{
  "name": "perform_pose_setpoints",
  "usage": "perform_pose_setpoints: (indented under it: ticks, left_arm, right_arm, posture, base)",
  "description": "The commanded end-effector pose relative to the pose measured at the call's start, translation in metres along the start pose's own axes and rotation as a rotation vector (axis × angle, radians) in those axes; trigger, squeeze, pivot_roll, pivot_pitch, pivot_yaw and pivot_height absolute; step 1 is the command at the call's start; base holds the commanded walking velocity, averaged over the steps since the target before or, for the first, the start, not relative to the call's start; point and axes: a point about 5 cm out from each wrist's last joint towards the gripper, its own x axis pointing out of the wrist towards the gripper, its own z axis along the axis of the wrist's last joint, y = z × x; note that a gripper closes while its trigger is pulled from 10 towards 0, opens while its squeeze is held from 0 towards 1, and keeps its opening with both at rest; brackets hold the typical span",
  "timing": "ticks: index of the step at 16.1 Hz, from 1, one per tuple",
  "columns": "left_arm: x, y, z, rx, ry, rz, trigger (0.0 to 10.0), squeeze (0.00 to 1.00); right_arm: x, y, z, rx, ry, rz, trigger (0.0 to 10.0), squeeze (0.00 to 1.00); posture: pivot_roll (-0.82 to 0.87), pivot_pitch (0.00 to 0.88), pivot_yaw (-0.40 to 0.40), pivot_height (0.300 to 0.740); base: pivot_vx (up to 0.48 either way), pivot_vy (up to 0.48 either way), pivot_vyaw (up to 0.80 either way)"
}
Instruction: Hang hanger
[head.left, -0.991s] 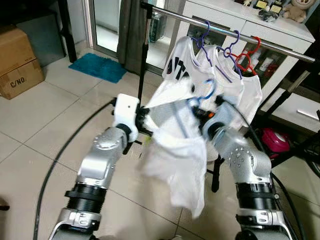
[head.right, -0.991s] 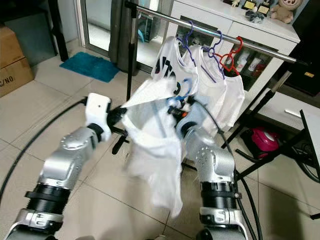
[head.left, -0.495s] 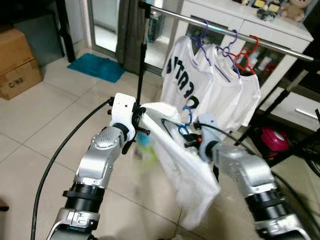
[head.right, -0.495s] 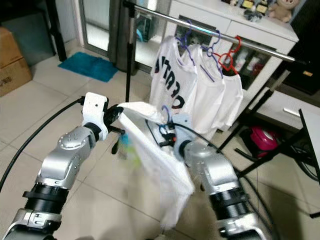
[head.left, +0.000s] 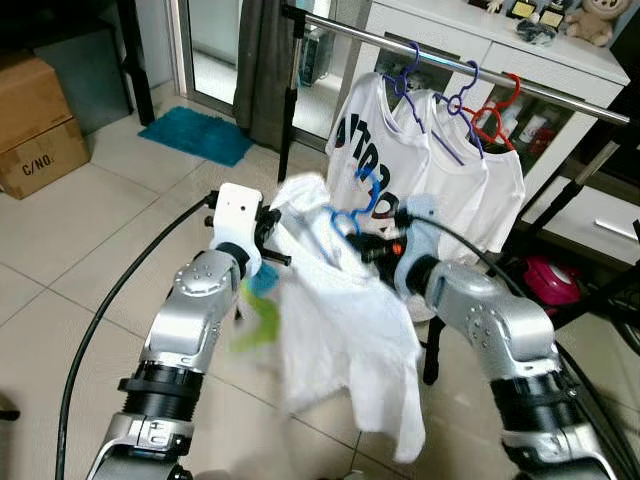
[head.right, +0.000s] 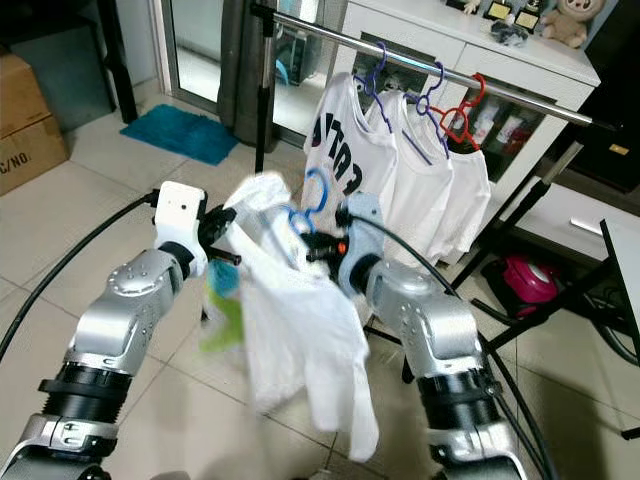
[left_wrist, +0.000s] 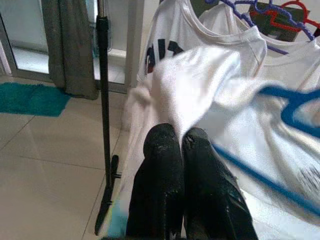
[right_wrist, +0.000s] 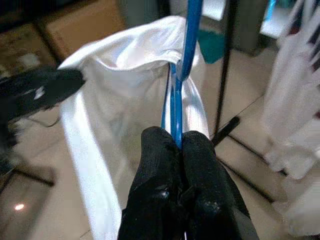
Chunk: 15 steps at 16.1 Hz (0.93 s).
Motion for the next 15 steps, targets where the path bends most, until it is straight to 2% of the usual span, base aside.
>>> perform_pose_setpoints:
  ticks: [1,3,5,6,8,10,11,12,14,15]
  left_arm:
    - [0.003,-0.010,0.004,0.015,-0.017,-0.054,0.0,0.00]
    - [0.004,-0.015,0.006,0.005,-0.027,-0.078,0.0,0.00]
    - [0.004,-0.014,0.011,0.000,-0.058,-0.060,0.0,0.00]
    - [0.004,-0.010,0.018,-0.006,-0.102,-0.019,0.0,0.00]
    - [0.005,-0.002,0.025,-0.013,-0.140,0.039,0.0,0.00]
    - [0.002,0.017,0.027,0.002,-0.152,0.176,0.0,0.00]
    - [0.001,0.022,0.025,0.005,-0.141,0.214,0.0,0.00]
    - [0.002,0.023,0.023,0.010,-0.124,0.221,0.0,0.00]
    - [0.002,0.021,0.014,0.019,-0.073,0.220,0.0,0.00]
    - [0.003,0.020,0.011,0.018,-0.057,0.210,0.0,0.00]
  right_arm:
    - [-0.004,-0.008,0.005,-0.024,-0.025,-0.043,10.0,0.00]
    - [-0.002,-0.008,0.005,0.001,-0.044,-0.072,10.0,0.00]
    - [-0.001,-0.011,0.000,-0.008,-0.007,-0.104,10.0,0.00]
    - [-0.001,-0.009,-0.011,-0.102,0.083,-0.073,10.0,0.00]
    - [-0.002,-0.008,-0.021,-0.182,0.135,-0.055,10.0,0.00]
    - [-0.002,-0.005,-0.011,-0.117,0.055,-0.050,10.0,0.00]
    - [-0.001,-0.005,-0.009,-0.128,0.050,-0.042,10.0,0.00]
    - [-0.001,-0.005,-0.006,-0.117,0.027,-0.037,10.0,0.00]
    - [-0.002,-0.007,0.008,-0.024,-0.065,-0.057,10.0,0.00]
    - [-0.002,-0.009,0.010,-0.006,-0.077,-0.064,10.0,0.00]
  posture:
    - [0.01,0.000,-0.166,0.740]
    - [0.01,0.000,-0.166,0.740]
    - [0.01,0.000,-0.168,0.740]
    - [0.01,0.000,-0.168,0.740]
    - [0.01,0.000,-0.168,0.740]
    - [0.01,0.000,-0.166,0.740]
    - [0.01,0.000,-0.165,0.740]
    - [0.01,0.000,-0.165,0.740]
    - [0.00,0.000,-0.163,0.740]
    - [0.00,0.000,-0.163,0.740]
  base:
    - [0.000,0.000,0.00]
    - [0.000,0.000,0.00]
    - [0.000,0.000,0.00]
    - [0.000,0.000,0.00]
    - [0.000,0.000,0.00]
    - [0.000,0.000,0.00]
    - [0.000,0.000,0.00]
    - [0.000,0.000,0.00]
    - [0.000,0.000,0.00]
    - [0.000,0.000,0.00]
